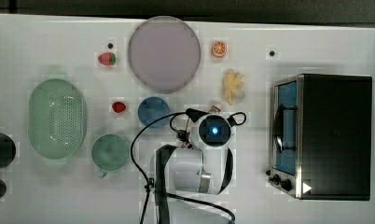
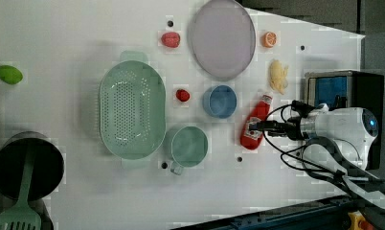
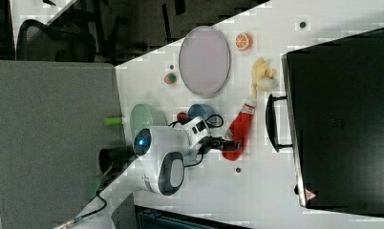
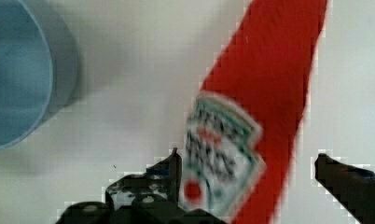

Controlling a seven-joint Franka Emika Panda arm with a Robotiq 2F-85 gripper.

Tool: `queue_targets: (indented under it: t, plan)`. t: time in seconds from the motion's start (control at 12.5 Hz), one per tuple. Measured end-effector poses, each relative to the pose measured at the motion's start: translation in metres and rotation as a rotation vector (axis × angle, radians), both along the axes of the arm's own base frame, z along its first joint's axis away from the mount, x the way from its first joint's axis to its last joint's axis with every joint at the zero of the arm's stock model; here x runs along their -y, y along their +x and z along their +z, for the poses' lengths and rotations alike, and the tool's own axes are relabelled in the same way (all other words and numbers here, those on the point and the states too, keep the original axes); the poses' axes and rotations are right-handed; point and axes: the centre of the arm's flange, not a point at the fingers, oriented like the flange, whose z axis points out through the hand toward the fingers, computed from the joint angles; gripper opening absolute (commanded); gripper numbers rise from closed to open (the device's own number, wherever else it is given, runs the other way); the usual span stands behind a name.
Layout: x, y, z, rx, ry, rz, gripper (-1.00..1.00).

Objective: Pick ketchup from plate and place it on table.

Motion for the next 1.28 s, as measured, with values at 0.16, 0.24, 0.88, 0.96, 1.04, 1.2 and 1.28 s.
queue_targets:
  t: [0.16,0.24,0.88,0.96,1.04,1.2,1.28]
  plan:
    - [-0.001,0.005,0.010,0.027,-0.006,-0.023,1.00]
    - [0.000,0.008,0.025,0.049,-0.013,-0.053,1.00]
    - [-0.006,0.030,0.297,0.238,-0.061,-0.434,1.00]
    - [-0.007,0.025,0.329,0.246,-0.053,-0.491,1.00]
    - [-0.008,0.020,0.356,0.238,-0.056,-0.526,1.00]
    - [-0.011,0.007,0.391,0.178,-0.074,-0.550,1.00]
    - [-0.014,0.004,0.398,0.158,-0.087,-0.554,1.00]
